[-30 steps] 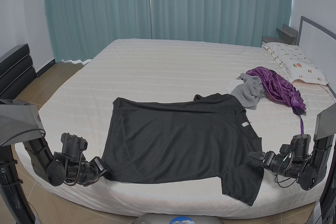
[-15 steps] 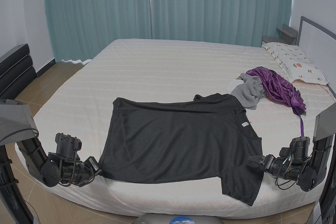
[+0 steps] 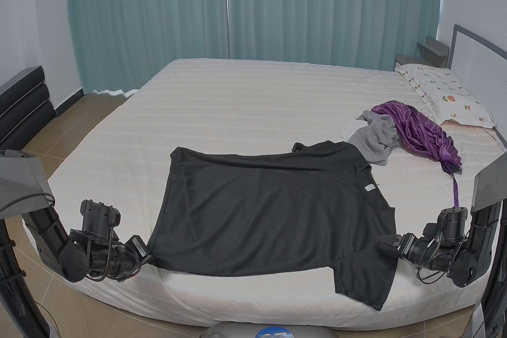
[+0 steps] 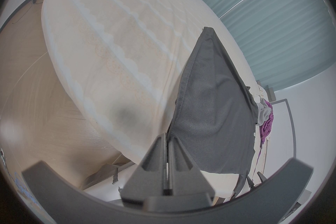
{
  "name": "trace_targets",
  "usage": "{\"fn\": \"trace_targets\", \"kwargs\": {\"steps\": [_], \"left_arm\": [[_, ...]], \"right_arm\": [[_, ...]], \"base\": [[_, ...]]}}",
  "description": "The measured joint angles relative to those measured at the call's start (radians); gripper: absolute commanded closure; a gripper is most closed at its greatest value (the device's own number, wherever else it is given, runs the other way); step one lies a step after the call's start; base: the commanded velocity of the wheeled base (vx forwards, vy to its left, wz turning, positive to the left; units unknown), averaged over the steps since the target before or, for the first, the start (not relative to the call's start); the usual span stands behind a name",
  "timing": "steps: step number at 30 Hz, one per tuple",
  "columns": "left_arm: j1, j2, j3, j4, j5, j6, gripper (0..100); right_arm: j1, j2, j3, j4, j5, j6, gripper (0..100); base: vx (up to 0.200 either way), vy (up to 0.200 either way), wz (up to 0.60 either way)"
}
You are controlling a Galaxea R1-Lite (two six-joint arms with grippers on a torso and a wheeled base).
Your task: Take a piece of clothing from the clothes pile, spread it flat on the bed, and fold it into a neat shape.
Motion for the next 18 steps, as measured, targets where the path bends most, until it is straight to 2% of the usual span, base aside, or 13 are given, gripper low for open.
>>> {"fn": "trace_targets", "kwargs": {"steps": [8,15,16,18], "left_arm": [[0.001,0.000,-0.001,-0.001,0.000,0.000,100],[0.000,0.003,-0.001,-0.001,0.000,0.000,100],[0.000,0.003,-0.001,-0.002,0.000,0.000,100],[0.000,0.004,-0.001,-0.002,0.000,0.000,100]], "right_arm": [[-0.052,-0.011,-0.002,0.000,0.000,-0.039,0],[-0.056,0.034,-0.023,0.000,0.001,-0.040,0],[-0.055,0.042,-0.029,0.000,0.002,-0.039,100],[-0.049,0.062,-0.049,0.000,0.001,-0.039,100]], "base": [[0.000,0.000,0.00],[0.000,0.000,0.00],[0.000,0.000,0.00],[0.000,0.000,0.00]]}}
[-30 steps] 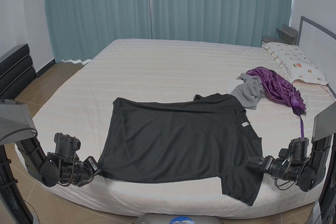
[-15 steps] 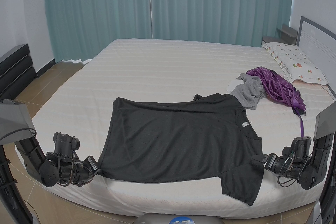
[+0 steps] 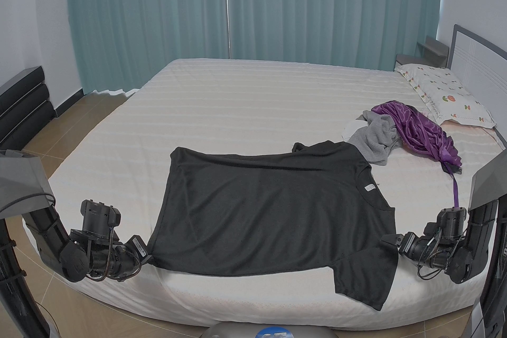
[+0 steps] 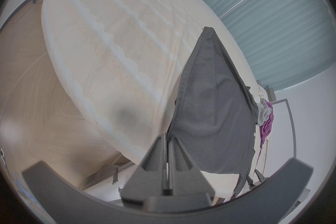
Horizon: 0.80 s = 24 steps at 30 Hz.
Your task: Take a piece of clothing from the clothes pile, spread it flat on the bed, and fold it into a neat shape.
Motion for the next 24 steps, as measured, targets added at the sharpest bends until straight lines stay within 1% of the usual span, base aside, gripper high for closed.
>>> {"fn": "trace_targets", "kwargs": {"steps": [7,21,22,24], "left_arm": [[0.000,0.003,-0.002,0.000,0.000,0.000,100],[-0.001,0.004,-0.001,0.000,0.000,0.000,100],[-0.001,0.004,-0.001,0.000,0.000,0.000,100],[-0.001,0.004,-0.001,0.000,0.000,0.000,100]], "right_arm": [[0.005,0.044,-0.054,-0.010,-0.002,0.007,100],[-0.005,0.032,-0.091,-0.011,0.000,0.015,100],[-0.005,0.034,-0.093,-0.012,0.001,0.015,0],[-0.005,0.040,-0.095,-0.013,0.001,0.015,0]], "base": [[0.000,0.000,0.00],[0.000,0.000,0.00],[0.000,0.000,0.00],[0.000,0.000,0.00]]}}
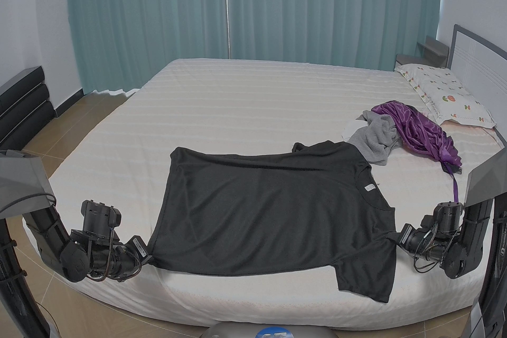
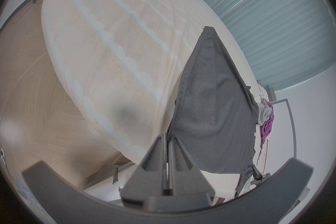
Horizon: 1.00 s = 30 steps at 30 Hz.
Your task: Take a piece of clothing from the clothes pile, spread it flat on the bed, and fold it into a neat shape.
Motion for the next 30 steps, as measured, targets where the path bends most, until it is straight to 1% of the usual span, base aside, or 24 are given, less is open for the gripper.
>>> {"fn": "trace_targets", "kwargs": {"steps": [3,6,11,16,19,23,26,30], "left_arm": [[0.000,0.000,-0.001,0.000,-0.001,0.000,100],[0.000,0.001,-0.002,0.000,-0.001,0.000,100],[0.000,0.001,-0.003,0.000,-0.001,0.000,100],[0.001,0.000,-0.003,0.000,-0.001,0.000,100],[0.002,-0.001,-0.003,0.000,-0.001,0.000,100],[0.004,-0.002,-0.003,0.000,-0.001,0.000,100],[0.004,-0.003,-0.004,0.000,-0.001,0.000,100],[0.004,-0.004,-0.004,0.000,-0.001,0.000,100]], "right_arm": [[0.000,0.011,-0.001,-0.014,0.001,0.000,0],[-0.001,0.015,0.009,-0.058,0.003,0.000,0],[-0.011,-0.006,0.058,-0.095,0.011,-0.013,0],[-0.018,-0.048,0.114,-0.097,0.045,-0.045,0],[-0.020,-0.059,0.151,-0.097,0.061,-0.100,0],[-0.029,-0.058,0.199,-0.096,0.116,-0.150,0],[-0.045,-0.054,0.219,-0.097,0.148,-0.161,0],[-0.052,-0.039,0.227,-0.097,0.154,-0.164,0]], "base": [[0.000,0.000,0.00],[0.000,0.000,0.00],[0.000,0.000,0.00],[0.000,0.000,0.00],[0.000,0.000,0.00],[0.000,0.000,0.00],[0.000,0.000,0.00],[0.000,0.000,0.00]]}}
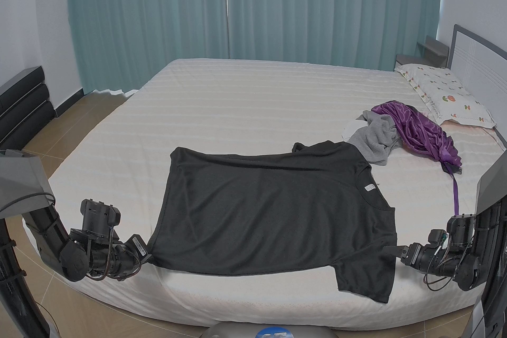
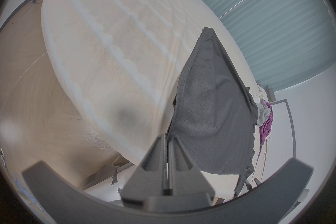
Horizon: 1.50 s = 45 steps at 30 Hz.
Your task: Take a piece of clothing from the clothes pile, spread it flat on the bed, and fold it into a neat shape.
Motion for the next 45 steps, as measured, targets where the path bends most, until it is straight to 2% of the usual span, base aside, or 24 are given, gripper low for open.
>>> {"fn": "trace_targets", "kwargs": {"steps": [11,33,34,45], "left_arm": [[0.000,0.002,-0.002,0.001,0.000,0.000,100],[0.000,0.005,-0.005,0.003,-0.002,0.000,100],[0.000,0.005,-0.005,0.003,-0.002,0.000,100],[0.003,0.005,-0.006,0.003,-0.002,0.000,100]], "right_arm": [[0.010,0.044,-0.028,-0.001,0.024,-0.010,0],[0.035,0.098,-0.064,-0.002,0.024,-0.012,0],[0.035,0.098,-0.064,-0.001,0.023,-0.012,100],[0.026,0.084,-0.046,0.003,0.020,-0.012,100]], "base": [[0.000,0.000,0.00],[0.000,0.000,0.00],[0.000,0.000,0.00],[0.000,0.000,0.00]]}}
